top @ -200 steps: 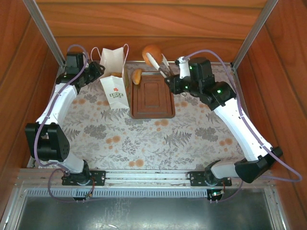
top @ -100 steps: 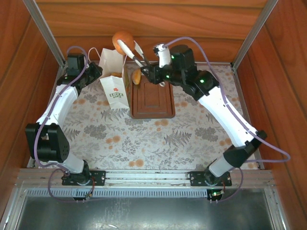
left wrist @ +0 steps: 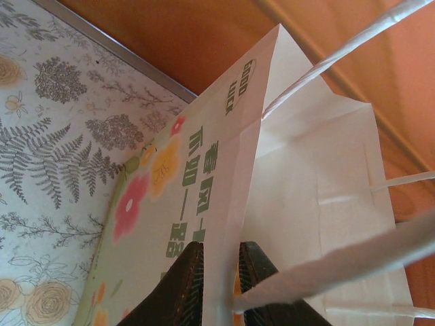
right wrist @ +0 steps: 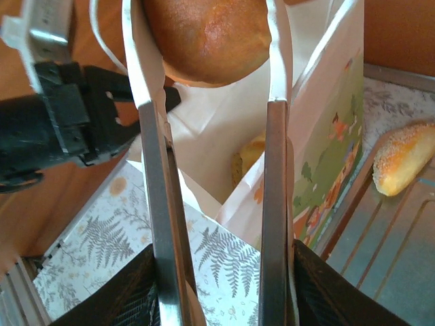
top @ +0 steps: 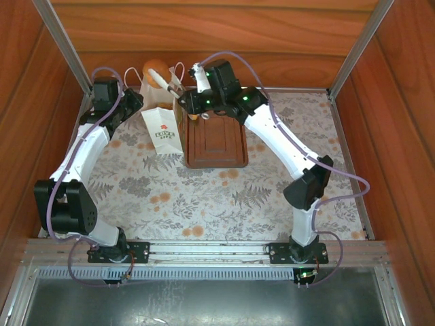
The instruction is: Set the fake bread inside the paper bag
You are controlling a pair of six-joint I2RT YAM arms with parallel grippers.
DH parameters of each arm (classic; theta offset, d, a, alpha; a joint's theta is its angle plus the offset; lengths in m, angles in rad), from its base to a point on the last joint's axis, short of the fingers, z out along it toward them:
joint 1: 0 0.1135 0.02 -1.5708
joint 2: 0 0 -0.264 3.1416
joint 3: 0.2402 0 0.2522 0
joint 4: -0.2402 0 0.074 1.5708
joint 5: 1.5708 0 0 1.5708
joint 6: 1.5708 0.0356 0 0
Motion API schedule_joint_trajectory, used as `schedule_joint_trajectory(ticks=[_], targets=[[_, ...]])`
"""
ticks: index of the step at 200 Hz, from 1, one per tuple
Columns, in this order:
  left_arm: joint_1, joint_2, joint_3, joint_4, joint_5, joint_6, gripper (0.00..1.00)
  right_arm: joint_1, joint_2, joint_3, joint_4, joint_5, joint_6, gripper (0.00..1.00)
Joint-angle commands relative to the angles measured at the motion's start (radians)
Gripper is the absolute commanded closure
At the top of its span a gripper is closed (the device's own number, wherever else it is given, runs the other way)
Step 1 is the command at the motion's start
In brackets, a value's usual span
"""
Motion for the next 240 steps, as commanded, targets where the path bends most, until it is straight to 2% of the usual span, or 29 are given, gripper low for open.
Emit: schedule_joint_trajectory(ticks=[1, 64, 105, 181, 209, 240], targets=[[-0.005, -0.025, -0.011, 0.025, -0.009, -0.013, 0.79, 0.010, 0.026, 0.081, -0.061, 0.036, -0.021, 0.52], [-0.005, -0.028, -0.020, 0.031, -0.016, -0.014, 0.82, 0.012, 0.091, 0.147, -0.145, 0.088, -0.053, 0.47], [-0.005, -0.028, -0.019, 0.032, -0.014, -0.017, 0.82, 0.012, 0.096, 0.165, -0.166, 0.095, -0.060, 0.37], [-0.005, -0.028, -0.010, 0.045, 0.031, -0.023, 0.83, 0.008, 0.043, 0.214, -0.173, 0.071, -0.072, 0.38], [-0.004, -0.031, -0.015, 0.044, 0.035, -0.018, 0.80, -0.005, -0.028, 0.205, -0.158, 0.023, -0.059, 0.39], [0.001, -0.038, -0.029, 0.037, 0.035, -0.009, 0.69, -0.042, -0.116, 0.194, -0.142, -0.052, -0.034, 0.39]])
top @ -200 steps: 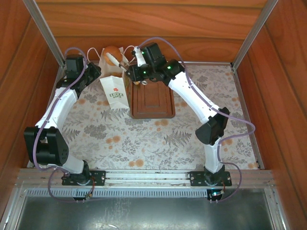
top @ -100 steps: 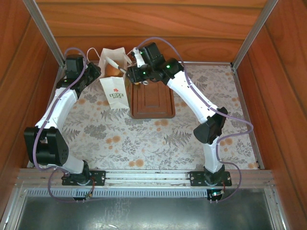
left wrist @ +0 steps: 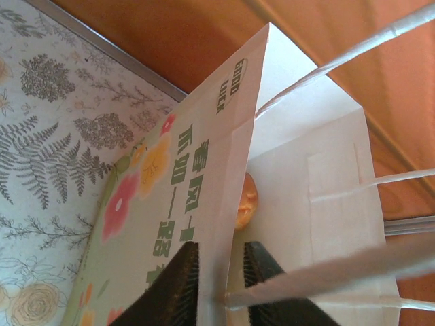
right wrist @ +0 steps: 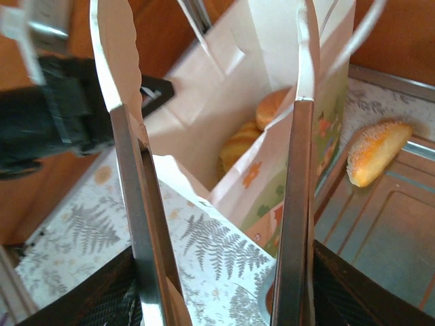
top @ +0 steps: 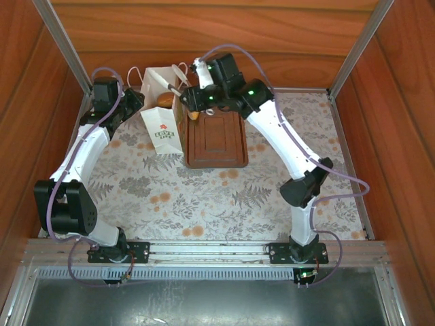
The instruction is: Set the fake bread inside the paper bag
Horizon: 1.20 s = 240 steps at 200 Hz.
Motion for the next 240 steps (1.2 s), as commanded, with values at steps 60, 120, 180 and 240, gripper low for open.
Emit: schedule_joint_trajectory(ticks=[60, 120, 180, 240], targets=[[0.026, -0.100, -0.045, 0.002, 0.024, 0.023, 0.58, -0.177, -0.334, -0.286, 0.138, -0.099, 0.109, 0.41], [0.049, -0.217, -0.106, -0.005, 0.036, 0.039, 0.30, -0.265, -0.347, -0.628, 0.296, -0.075, 0.234, 0.41], [0.063, -0.360, -0.218, -0.005, 0.002, 0.015, 0.15, -0.259, -0.068, -0.521, 0.209, -0.026, 0.231, 0.42], [0.063, -0.416, -0.326, 0.034, 0.014, -0.029, 0.13, -0.216, 0.210, -0.239, 0.083, -0.023, 0.215, 0.43]])
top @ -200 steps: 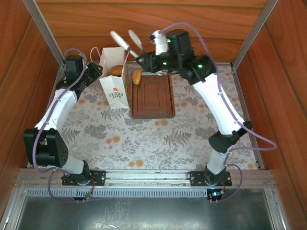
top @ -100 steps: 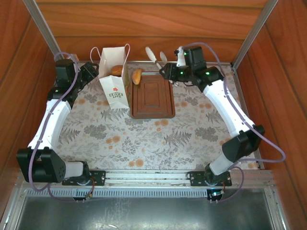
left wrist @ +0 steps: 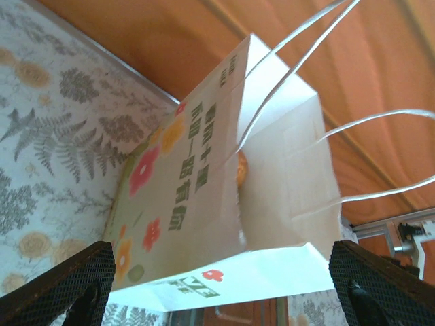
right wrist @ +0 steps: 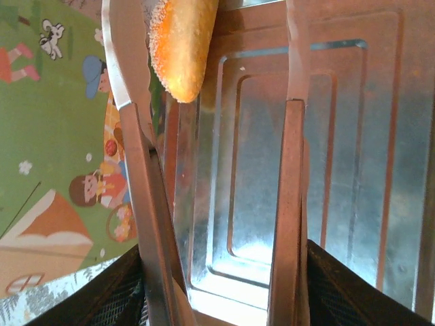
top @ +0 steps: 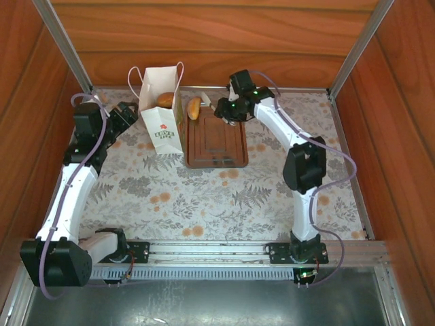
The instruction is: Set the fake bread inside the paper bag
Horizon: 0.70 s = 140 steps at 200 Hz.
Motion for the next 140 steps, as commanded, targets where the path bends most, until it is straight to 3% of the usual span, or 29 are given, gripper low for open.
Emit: schedule_joint_trajectory(ticks=[1, 140], targets=[[0.010, -0.015, -0.027, 0.023, 0.002, -0.022, 0.13, 0.035, 0.051, 0.097, -0.039, 0.007, -0.005, 0.43], [0.010, -0.020, -0.070, 0.044, 0.015, -0.017, 0.11, 0.096, 0.271, 0.316, -0.103, 0.052, -0.003, 0.42]])
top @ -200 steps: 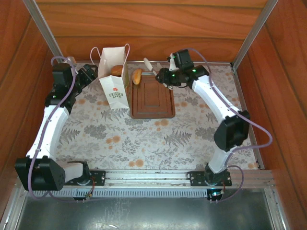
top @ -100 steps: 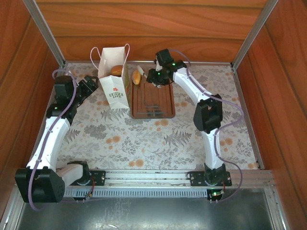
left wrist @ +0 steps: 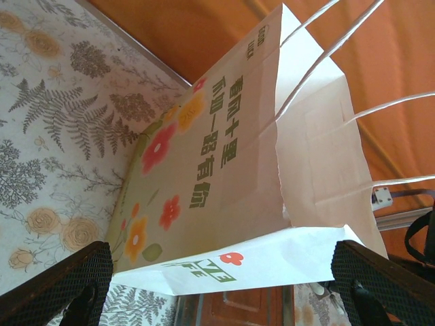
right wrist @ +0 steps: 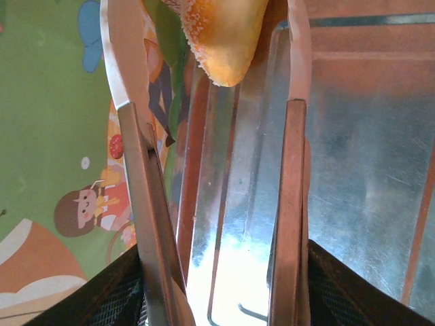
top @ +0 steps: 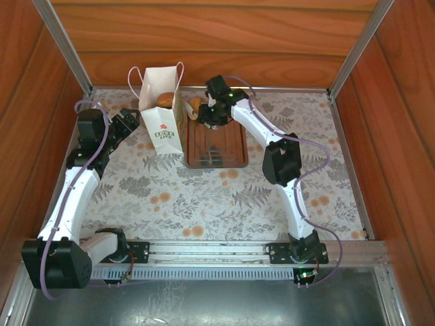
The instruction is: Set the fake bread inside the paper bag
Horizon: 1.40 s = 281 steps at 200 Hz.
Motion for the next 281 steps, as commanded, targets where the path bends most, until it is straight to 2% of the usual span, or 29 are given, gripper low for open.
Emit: schedule_joint_trajectory(ticks=[1, 81, 117, 140, 177, 233, 281], targets=[[0.010, -0.005, -0.004, 0.023, 0.011, 0.005, 0.11, 0.001, 0.034, 0.066, -0.023, 0.013, -0.002, 0.42], [0.012, 0.004, 0.000, 0.021, 0.014, 0.007, 0.11, 0.003, 0.110, 0.143, -0.046, 0.010, -0.002, 0.47], [0.015, -0.004, 0.006, 0.005, 0.003, 0.011, 0.11, 0.003, 0.046, 0.085, -0.031, 0.015, -0.008, 0.61], [0.021, -0.018, 0.013, -0.014, -0.003, 0.014, 0.10, 0.003, -0.045, -0.010, 0.009, 0.035, -0.017, 0.66], [0.041, -0.043, 0.042, -0.051, -0.007, 0.023, 0.10, 0.004, -0.231, -0.194, 0.068, 0.051, -0.030, 0.66], [0.090, -0.047, 0.109, -0.077, 0.027, 0.022, 0.10, -0.013, -0.626, -0.564, 0.234, 0.017, 0.013, 0.66], [0.108, 0.016, 0.205, -0.085, 0.098, 0.021, 0.10, -0.016, -0.916, -0.681, 0.255, -0.034, 0.025, 0.67]])
